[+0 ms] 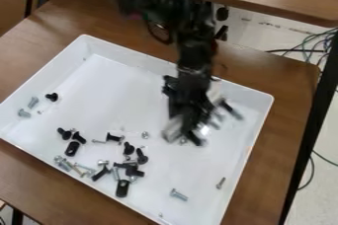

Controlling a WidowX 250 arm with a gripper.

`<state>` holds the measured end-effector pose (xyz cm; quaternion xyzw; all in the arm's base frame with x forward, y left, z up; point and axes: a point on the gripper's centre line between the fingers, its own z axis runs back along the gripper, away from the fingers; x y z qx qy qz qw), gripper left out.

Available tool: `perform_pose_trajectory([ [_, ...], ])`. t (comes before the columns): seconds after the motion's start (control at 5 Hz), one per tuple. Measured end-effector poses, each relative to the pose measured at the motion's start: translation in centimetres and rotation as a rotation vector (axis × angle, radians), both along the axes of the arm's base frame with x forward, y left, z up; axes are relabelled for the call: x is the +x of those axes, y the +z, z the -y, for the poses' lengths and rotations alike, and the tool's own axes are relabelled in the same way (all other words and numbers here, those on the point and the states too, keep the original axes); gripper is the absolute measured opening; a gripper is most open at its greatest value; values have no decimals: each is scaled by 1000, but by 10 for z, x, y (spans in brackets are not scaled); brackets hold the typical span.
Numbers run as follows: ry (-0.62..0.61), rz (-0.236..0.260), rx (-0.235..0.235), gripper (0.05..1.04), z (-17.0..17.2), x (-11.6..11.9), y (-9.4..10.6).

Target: Sweep into pile

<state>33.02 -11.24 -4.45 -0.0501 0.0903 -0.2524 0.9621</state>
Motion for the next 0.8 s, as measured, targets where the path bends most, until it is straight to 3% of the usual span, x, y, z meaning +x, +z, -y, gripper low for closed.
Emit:
perform_pose_trajectory([
  [0.2, -27, 4, 10, 353, -2, -15, 6],
  [0.4, 2, 42, 17, 353, -19, -7, 17],
  [0.6, 31, 26, 20, 353, -47, -3, 24],
  [0.8, 11, 51, 7, 353, -98, 26, 51],
])
